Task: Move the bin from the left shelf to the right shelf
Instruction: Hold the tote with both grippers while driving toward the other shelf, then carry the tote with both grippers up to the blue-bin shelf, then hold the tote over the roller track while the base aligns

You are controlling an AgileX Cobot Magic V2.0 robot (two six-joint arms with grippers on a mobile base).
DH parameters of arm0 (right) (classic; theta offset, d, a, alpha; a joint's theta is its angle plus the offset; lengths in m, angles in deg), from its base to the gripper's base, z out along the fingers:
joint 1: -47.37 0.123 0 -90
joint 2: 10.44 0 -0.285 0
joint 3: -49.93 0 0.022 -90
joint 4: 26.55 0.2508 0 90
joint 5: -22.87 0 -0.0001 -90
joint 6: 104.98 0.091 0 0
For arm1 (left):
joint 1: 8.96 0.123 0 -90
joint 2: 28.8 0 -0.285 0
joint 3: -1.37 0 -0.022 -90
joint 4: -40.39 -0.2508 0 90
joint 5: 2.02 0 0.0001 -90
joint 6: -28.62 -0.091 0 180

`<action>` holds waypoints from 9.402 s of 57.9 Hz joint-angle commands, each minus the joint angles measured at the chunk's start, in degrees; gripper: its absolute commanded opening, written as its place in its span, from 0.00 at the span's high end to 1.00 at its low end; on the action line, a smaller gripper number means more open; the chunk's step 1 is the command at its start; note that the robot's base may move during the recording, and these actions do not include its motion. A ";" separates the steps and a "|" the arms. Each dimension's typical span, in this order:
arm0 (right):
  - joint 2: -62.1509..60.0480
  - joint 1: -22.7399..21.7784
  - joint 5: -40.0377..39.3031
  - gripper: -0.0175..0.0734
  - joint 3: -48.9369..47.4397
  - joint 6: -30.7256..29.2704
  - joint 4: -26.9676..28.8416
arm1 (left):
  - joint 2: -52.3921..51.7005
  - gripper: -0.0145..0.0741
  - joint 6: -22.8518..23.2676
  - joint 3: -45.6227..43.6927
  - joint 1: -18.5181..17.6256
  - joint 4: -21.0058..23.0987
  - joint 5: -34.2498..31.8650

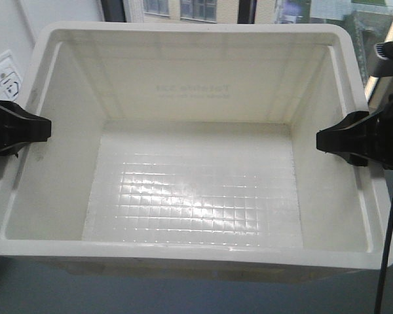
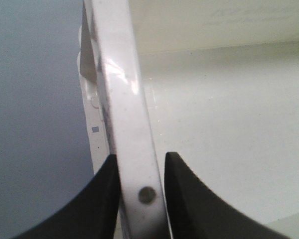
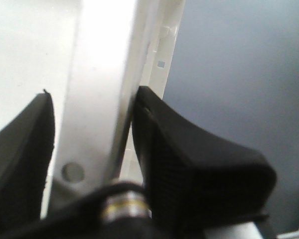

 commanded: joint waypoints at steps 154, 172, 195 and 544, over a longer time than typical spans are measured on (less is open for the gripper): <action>-1.71 0.63 -4.99 0.81 -2.67 -2.69 6.87 | -1.52 0.84 -1.28 -2.84 -0.86 6.41 -6.71; -1.71 0.63 -4.99 0.81 -2.67 -2.69 6.87 | -1.52 0.84 -1.28 -2.84 -0.86 6.41 -6.71; -1.71 0.63 -4.99 0.81 -2.67 -2.69 6.87 | -1.52 0.84 -1.28 -2.84 -0.86 6.41 -6.71; 10.32 0.63 -13.19 0.81 -2.67 -8.57 6.60 | 9.82 0.84 -1.40 -2.63 -0.86 1.50 -12.02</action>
